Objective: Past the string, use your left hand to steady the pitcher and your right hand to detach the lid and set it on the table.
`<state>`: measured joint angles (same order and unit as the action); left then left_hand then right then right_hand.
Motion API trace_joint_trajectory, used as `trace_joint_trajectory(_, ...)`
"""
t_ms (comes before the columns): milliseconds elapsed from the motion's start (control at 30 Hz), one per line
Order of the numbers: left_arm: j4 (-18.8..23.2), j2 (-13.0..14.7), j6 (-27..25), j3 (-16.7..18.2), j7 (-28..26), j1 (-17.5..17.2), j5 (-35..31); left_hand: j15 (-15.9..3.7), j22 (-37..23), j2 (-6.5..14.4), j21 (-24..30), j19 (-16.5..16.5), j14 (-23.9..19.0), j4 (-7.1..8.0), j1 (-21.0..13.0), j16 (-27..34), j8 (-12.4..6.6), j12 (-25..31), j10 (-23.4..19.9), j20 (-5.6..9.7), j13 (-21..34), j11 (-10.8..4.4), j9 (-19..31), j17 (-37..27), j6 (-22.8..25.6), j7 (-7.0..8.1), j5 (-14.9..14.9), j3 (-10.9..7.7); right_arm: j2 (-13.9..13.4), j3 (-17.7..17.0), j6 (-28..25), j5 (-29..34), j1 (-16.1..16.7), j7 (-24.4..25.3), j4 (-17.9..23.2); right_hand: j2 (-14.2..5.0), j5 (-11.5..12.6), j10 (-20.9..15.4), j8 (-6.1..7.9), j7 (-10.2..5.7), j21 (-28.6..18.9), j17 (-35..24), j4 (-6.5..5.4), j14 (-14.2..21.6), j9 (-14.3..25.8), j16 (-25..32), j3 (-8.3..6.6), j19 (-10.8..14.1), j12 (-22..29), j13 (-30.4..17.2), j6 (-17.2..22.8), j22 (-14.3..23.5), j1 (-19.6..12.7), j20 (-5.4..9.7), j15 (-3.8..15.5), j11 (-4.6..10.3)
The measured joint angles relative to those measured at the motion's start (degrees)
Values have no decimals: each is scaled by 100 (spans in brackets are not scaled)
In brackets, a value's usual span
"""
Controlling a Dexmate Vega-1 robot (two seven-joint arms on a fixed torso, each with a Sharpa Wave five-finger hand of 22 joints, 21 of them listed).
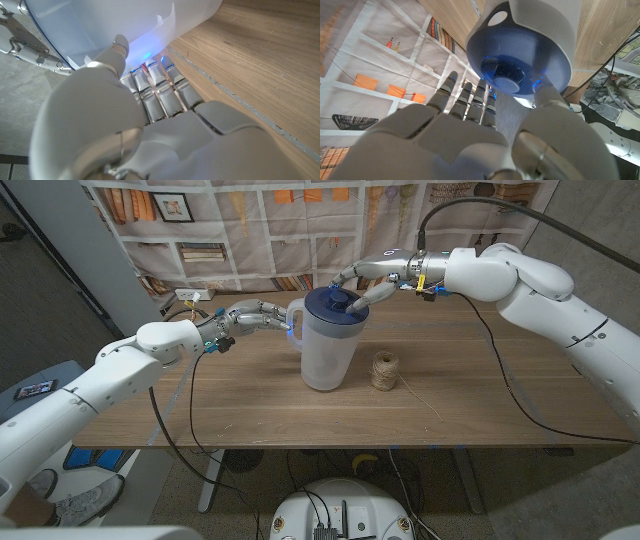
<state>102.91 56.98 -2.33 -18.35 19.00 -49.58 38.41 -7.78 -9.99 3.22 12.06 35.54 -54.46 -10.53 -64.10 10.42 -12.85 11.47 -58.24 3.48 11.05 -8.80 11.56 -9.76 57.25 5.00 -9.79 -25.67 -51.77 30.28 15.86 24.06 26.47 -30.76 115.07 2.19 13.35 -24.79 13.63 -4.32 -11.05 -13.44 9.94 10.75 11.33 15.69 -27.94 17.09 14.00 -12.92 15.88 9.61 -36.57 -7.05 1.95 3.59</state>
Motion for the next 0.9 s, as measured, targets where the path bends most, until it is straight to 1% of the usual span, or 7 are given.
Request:
trace_joint_trajectory(100, -24, -12, 0, -15, 24, 20, 1, 0, 0, 0, 0, 0, 0, 0, 0, 0, 1, -1, -11, 0, -2, 10, 0, 0, 0, 0, 1, 0, 37, 49, 9, -6, -86, -66, -42, -31, 0, -43, 0, -8, 0, 0, 1, 44, 0, 23, 0, 23, 0, -2, 51, 0, -48, 22, 44, -4)
trace_joint_trajectory(300, -55, -30, 0, -36, 58, 50, 2, -3, 0, 0, 0, 10, -3, 0, 0, -1, 7, -4, -21, -10, -1, 19, 1, 0, 0, 0, 5, 0, 113, 128, 35, -47, -246, -251, -159, -47, 22, -189, 78, -53, 0, 0, 17, 138, 0, 59, -15, 104, 20, -1, 195, 0, -169, 20, 28, 44)
trace_joint_trajectory(367, -63, -34, 0, -44, 65, 60, 2, -11, 0, 0, 0, 11, -11, 0, 0, -1, 12, -16, -41, -10, -1, 0, 0, 0, 0, 0, 5, 0, 129, 145, 35, -47, -278, -251, -184, -10, 22, -225, 94, -67, 0, 0, 16, 176, 0, 66, -15, 103, 42, 5, 258, 0, -206, 20, 30, 81)
trace_joint_trajectory(467, -73, -44, 0, -58, 86, 79, 3, -12, 0, 0, 0, 10, -11, 0, 0, -6, 12, -18, -41, -10, -1, 0, 1, 2, 0, 0, 5, 0, 165, 183, 45, -62, -340, -311, -233, -85, 36, -340, 121, -103, 0, 0, 17, 231, 0, 102, -15, 125, 59, 15, 350, 0, -281, 43, 41, 114)
trace_joint_trajectory(533, -79, -54, 0, -75, 99, 95, 3, -13, 0, 0, 0, 10, -12, 0, 0, -6, 18, -18, -41, -10, 0, 0, 2, 2, 0, 0, 6, 0, 194, 211, 63, -67, -392, -367, -270, -47, 37, -419, 144, -132, 0, 0, 17, 251, 0, 111, -15, 147, 64, 15, 419, 0, -319, 58, 44, 151)
trace_joint_trajectory(767, -88, -68, -7, -96, 110, 118, 2, -20, 0, 0, 0, 10, -43, 0, 0, -7, 30, -2, -41, -10, 2, 0, 3, 5, 0, 0, 11, 0, 278, 296, 103, -72, -522, -448, -374, -47, 37, -470, 144, -152, 0, -30, 33, 308, 0, 155, -32, 226, 63, 15, 439, 0, -321, 61, 40, 184)
trace_joint_trajectory(900, -88, -70, -18, -102, 111, 124, 1, -20, 0, 0, 0, 10, -43, 0, 0, -10, 29, 1, -40, -10, 2, -1, 3, 1, 0, 0, 23, 0, 310, 333, 121, -73, -583, -489, -417, -17, 37, -472, 144, -184, 0, -29, 17, 308, 28, 155, -46, 225, 64, 14, 470, 0, -454, 60, 40, 185)
